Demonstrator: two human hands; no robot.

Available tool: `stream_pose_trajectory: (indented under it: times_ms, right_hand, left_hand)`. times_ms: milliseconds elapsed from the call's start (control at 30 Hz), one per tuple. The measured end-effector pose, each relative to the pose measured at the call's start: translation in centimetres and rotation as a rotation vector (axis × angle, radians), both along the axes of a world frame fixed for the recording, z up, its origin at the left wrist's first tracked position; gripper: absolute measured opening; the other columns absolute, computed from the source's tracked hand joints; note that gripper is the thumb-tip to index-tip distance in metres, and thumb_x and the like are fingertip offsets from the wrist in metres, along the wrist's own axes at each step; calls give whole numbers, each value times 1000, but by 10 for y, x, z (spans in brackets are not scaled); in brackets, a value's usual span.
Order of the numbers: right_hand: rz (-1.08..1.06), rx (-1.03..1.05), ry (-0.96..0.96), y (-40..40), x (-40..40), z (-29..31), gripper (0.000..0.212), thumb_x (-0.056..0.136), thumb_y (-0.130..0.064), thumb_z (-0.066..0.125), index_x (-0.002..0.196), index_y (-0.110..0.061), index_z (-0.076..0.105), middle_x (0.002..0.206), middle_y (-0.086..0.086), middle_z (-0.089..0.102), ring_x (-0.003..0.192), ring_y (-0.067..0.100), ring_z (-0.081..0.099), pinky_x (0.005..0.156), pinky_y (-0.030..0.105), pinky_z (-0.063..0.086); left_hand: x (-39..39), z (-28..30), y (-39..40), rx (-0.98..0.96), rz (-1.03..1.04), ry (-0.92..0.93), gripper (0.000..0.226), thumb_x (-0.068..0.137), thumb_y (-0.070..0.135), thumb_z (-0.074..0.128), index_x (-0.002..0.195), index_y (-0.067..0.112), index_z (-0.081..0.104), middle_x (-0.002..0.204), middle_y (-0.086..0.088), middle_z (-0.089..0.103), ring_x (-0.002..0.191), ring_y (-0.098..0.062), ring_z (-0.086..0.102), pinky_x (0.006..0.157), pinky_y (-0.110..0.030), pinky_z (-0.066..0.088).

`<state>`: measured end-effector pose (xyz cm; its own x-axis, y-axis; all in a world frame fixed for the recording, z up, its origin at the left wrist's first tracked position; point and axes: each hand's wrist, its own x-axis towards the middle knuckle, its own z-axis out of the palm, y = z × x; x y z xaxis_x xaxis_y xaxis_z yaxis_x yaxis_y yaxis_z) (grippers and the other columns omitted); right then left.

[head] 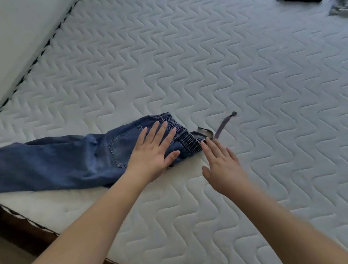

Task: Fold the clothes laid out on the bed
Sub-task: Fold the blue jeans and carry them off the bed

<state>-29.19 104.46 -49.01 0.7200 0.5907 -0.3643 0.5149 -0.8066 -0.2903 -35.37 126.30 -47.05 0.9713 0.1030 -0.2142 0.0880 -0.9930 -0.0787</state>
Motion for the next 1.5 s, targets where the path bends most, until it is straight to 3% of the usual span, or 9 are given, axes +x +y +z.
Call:
stream_pose_trajectory:
  times_ms: [233, 433, 633, 800, 1000, 1133, 1267, 1367, 1500]
  right_hand:
    - [-14, -103, 64, 18, 40, -103, 73, 98, -38, 38, 157, -24, -3, 164, -7, -6, 151, 13, -5, 121, 37, 3]
    - [13, -95, 167, 43, 68, -163, 73, 96, -27, 43, 157, -19, 3, 165, -3, 3, 151, 17, 1, 121, 38, 4]
    - [15, -47, 8, 45, 67, -198, 64, 95, -26, 49, 151, -20, 20, 154, 2, 29, 141, 22, 28, 114, 36, 20]
    - [44, -29, -172, 54, 65, -193, 34, 95, -18, 44, 129, -20, 44, 125, 4, 50, 113, 27, 48, 92, 36, 33]
    - [170, 43, -151, 15, 17, -168, 23, 91, -20, 55, 113, -17, 56, 120, 4, 60, 112, 29, 54, 88, 37, 36]
    - [157, 209, -130, -38, -27, -137, 28, 70, -5, 76, 96, -7, 68, 118, 9, 70, 105, 33, 66, 83, 42, 53]
    - [196, 301, -130, -82, -66, -117, 22, 57, 9, 69, 74, -3, 63, 82, 10, 71, 81, 34, 68, 61, 40, 56]
    - [187, 309, -145, -119, -87, -99, 22, 55, 9, 71, 70, -4, 61, 68, 8, 66, 72, 33, 65, 58, 34, 55]
    - [136, 264, -209, -173, -113, -70, 26, 51, 6, 76, 67, -6, 59, 61, 7, 61, 60, 30, 59, 48, 32, 46]
  left_hand:
    - [62, -106, 15, 24, -75, 51, 56, 103, 42, 14, 156, 29, 1, 165, 2, 3, 151, -17, -5, 119, -39, -10]
    - [127, -160, 36, 165, -194, 205, 68, 99, 21, 32, 155, 33, -5, 165, -2, -5, 151, -22, -7, 120, -46, -3]
    - [140, -191, 35, 303, -296, 380, 48, 105, 17, 25, 153, 20, 21, 162, -7, 15, 151, -22, 5, 120, -49, 2]
    - [123, -189, 37, 270, -339, 274, 46, 97, 18, 41, 142, 20, 36, 142, -5, 45, 139, -21, 33, 120, -50, 7]
    - [72, -169, 17, 272, -404, 132, 36, 88, 11, 49, 124, 15, 48, 112, -5, 60, 114, -30, 51, 117, -48, 17]
    - [23, -140, 7, 237, -343, 51, 21, 79, 14, 65, 100, 16, 64, 94, -5, 66, 98, -30, 57, 101, -45, 29]
    - [-34, -108, -14, 143, -398, 130, 28, 54, 24, 83, 76, 16, 66, 75, -7, 62, 82, -31, 57, 81, -45, 41]
    - [-76, -96, -33, 74, -395, 187, 22, 58, 21, 79, 78, 18, 69, 92, -10, 62, 92, -32, 58, 84, -47, 41]
    - [-119, -85, -66, -48, -347, 326, 31, 76, 27, 66, 107, 27, 62, 119, 2, 62, 118, -23, 56, 91, -39, 42]
